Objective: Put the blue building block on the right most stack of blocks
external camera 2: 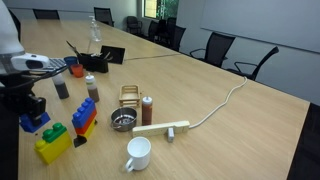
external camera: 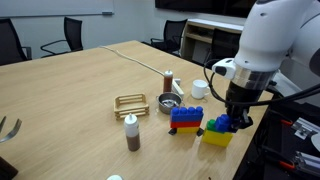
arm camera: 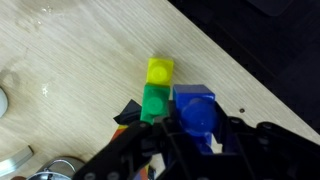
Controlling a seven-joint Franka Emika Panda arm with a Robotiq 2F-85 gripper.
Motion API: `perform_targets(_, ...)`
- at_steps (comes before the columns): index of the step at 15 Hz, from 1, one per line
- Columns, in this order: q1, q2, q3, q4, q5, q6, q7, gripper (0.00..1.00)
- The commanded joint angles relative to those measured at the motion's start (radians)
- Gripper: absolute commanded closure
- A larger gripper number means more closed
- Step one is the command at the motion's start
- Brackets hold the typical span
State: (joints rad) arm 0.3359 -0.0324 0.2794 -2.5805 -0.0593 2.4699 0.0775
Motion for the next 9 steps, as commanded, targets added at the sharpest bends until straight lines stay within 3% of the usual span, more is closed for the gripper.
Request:
perform_targets(1, -0.024, -0.007, -0.006, 0.006, 0.05, -0.006, -0.093, 0.9)
perform_targets(9, -0.054, 0.0, -0.033, 0.009, 0.091, -0.008, -0.192, 0.9)
